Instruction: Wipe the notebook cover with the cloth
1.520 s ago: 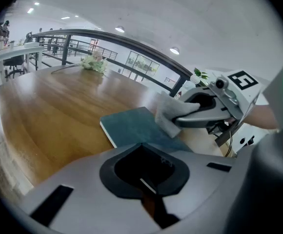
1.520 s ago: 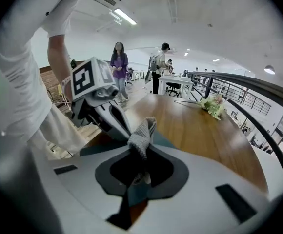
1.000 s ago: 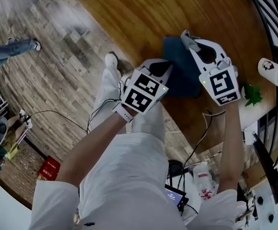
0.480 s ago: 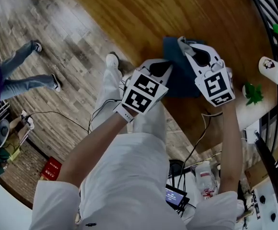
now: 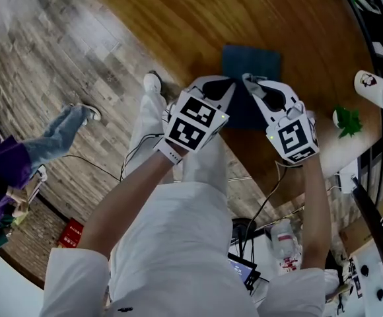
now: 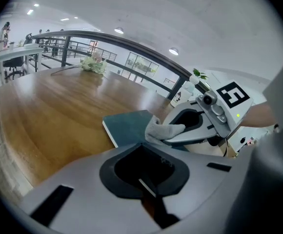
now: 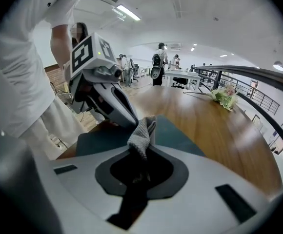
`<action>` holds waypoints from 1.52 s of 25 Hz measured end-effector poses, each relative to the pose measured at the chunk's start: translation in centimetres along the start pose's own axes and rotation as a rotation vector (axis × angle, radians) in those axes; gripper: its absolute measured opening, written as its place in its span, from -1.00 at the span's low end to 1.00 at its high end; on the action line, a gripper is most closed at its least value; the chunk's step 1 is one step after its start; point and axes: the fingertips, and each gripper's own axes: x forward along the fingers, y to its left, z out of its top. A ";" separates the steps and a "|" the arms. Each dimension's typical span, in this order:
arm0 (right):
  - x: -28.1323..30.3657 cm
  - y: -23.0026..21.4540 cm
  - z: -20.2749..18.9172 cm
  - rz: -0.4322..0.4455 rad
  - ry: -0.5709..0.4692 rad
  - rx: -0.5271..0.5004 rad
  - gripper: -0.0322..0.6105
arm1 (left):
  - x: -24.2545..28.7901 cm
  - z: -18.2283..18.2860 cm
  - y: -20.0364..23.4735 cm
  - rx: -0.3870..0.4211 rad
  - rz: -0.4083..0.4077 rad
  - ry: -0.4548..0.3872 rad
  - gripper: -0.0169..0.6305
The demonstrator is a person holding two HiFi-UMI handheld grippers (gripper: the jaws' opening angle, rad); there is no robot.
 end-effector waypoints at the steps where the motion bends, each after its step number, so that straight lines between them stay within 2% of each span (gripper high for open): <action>1: -0.2 0.4 -0.2 0.003 0.005 -0.003 -0.79 | 0.0 0.0 0.0 0.001 0.001 -0.003 -0.89; 18: -2.2 8.2 -2.2 0.068 0.042 -0.037 -0.79 | -0.3 0.0 0.2 -0.014 0.013 -0.007 -0.89; 23: -2.8 11.2 -2.3 0.152 0.091 -0.084 -0.79 | -0.3 0.1 0.2 -0.013 0.014 -0.013 -0.89; 27: -3.9 13.0 -1.2 0.214 0.068 -0.071 -0.79 | -0.5 0.1 0.0 -0.022 -0.013 -0.010 -0.89; 31: -4.9 12.0 0.5 0.199 0.023 -0.045 -0.79 | -1.4 0.5 0.3 -0.055 -0.019 -0.036 -0.89; 38: -4.7 6.3 3.0 0.114 -0.031 -0.065 -0.79 | -2.9 0.0 0.8 -0.060 -0.009 -0.032 -0.89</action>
